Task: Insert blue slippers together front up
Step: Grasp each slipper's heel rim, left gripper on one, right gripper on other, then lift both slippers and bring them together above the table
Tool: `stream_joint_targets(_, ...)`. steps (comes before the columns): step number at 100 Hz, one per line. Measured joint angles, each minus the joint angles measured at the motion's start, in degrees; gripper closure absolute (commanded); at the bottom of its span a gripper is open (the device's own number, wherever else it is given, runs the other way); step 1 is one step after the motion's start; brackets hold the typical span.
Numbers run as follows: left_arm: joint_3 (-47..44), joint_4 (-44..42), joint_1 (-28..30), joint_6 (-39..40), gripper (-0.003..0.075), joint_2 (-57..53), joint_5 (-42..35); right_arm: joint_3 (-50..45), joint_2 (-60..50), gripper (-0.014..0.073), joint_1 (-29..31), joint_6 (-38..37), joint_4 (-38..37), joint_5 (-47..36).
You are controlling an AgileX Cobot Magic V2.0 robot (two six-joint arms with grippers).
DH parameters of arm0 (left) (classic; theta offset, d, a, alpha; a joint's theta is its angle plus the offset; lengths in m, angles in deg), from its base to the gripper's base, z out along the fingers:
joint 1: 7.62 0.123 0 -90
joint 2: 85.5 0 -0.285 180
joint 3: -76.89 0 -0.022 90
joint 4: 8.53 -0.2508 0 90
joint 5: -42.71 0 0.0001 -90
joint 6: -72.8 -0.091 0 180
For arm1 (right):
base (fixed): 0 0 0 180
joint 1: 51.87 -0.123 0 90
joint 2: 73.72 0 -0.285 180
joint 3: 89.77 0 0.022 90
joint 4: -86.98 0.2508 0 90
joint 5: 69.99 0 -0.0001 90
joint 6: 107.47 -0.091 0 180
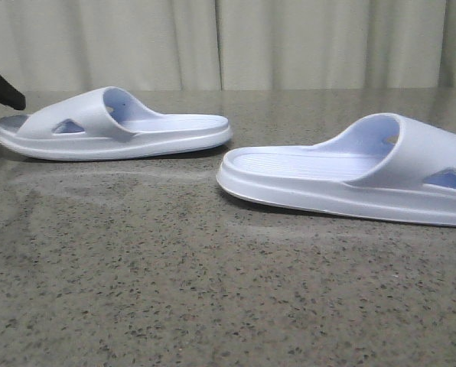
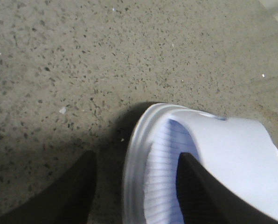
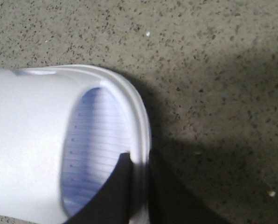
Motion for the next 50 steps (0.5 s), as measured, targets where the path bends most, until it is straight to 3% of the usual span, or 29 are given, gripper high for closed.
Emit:
stream_joint_targets(18,1.2,0.7,-1.2,-1.4,0.0418,2.7,0.8,0.0,0.0,0.0696,0.0,0.4,0.0,0.0)
stream_joint_targets(25,1.4,1.3,-1.7,-1.5,0.0511,3.2,1.1,0.0,0.0,0.0696,0.0,0.4,0.0,-0.1)
stream_joint_targets(34,1.4,1.3,-1.8,-1.7,0.0708,3.6,1.2,0.0,0.0,0.0696,0.0,0.4,0.0,-0.1)
stream_joint_targets(50,1.4,1.1,-1.9,-1.8,0.0705,3.3,1.9,0.0,0.0,0.0696,0.0,0.4,0.0,-0.1)
